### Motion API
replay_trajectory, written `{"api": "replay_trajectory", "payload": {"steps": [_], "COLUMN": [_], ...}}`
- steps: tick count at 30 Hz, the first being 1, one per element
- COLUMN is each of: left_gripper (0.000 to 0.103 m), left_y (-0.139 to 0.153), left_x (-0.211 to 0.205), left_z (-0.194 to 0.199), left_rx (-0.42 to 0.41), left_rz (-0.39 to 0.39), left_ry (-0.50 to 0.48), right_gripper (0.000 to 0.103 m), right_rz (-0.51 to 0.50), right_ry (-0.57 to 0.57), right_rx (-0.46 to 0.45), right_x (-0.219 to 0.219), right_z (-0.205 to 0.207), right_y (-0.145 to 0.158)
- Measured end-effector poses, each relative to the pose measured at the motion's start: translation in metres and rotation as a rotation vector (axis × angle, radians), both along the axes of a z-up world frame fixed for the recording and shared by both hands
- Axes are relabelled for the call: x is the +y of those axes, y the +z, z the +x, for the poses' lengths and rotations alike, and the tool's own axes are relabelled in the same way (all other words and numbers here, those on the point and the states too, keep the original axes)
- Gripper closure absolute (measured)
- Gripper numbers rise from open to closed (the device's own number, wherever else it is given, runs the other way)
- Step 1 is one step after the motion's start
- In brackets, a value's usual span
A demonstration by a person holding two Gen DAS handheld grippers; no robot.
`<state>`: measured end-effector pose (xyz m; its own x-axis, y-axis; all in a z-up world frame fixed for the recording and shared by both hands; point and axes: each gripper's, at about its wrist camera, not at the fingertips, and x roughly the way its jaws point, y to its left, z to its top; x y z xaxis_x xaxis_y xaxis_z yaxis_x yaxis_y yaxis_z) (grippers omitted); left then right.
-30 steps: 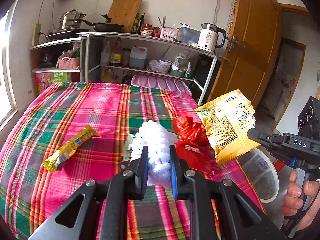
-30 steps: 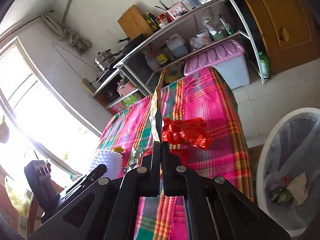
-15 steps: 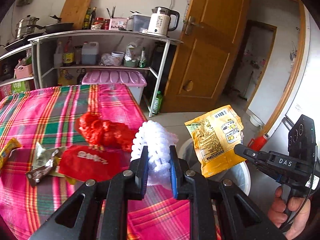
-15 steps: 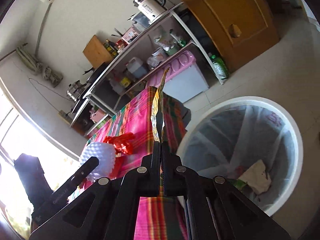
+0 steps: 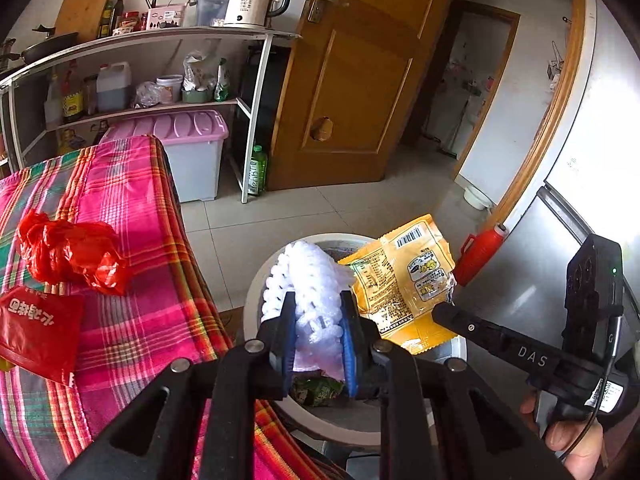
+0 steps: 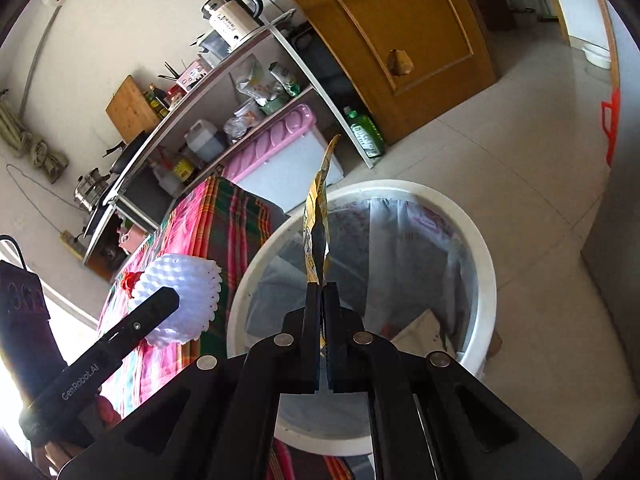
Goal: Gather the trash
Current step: 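Carry the foam net and yellow chip bag over the bin and open both tools, then move both tools back over the table toward the gold candy bar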
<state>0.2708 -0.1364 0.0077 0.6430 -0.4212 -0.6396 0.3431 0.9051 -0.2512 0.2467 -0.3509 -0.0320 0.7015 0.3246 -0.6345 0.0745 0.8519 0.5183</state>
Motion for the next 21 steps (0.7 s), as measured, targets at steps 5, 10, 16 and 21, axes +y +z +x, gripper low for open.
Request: {"api": "replay_trajectory", "payload": {"steps": [5,10,16,21], "left_gripper": [0.073,0.061,0.057,0.057], "left_y": [-0.009,-0.012,-0.008,0.000], "left_x": [-0.006,-0.007,0.000,0.013], "left_z": [0.007,0.011,0.008,-0.002], "left_rx": [0.036,0.056,0.054,0.034], "left_rz": [-0.001,-0.016,-0.043,-0.072], "left_ry": [0.001,0.003,0.007,0.019], "right_gripper": [0.096,0.085,0.081,0.081], "right_rz": [0.008,0.008,0.008,0.002], "right_ry": [-0.013,-0.024,-0.014,0.014], "right_rx": [0.028,0.033,0.008,-0.038], "right_x": [-0.006,-0.009,-0.004,0.006], "right_z": [0.000,-0.002,-0.006,-0.013], "right_y": [-0.008,-0.007,0.001,0.017]}}
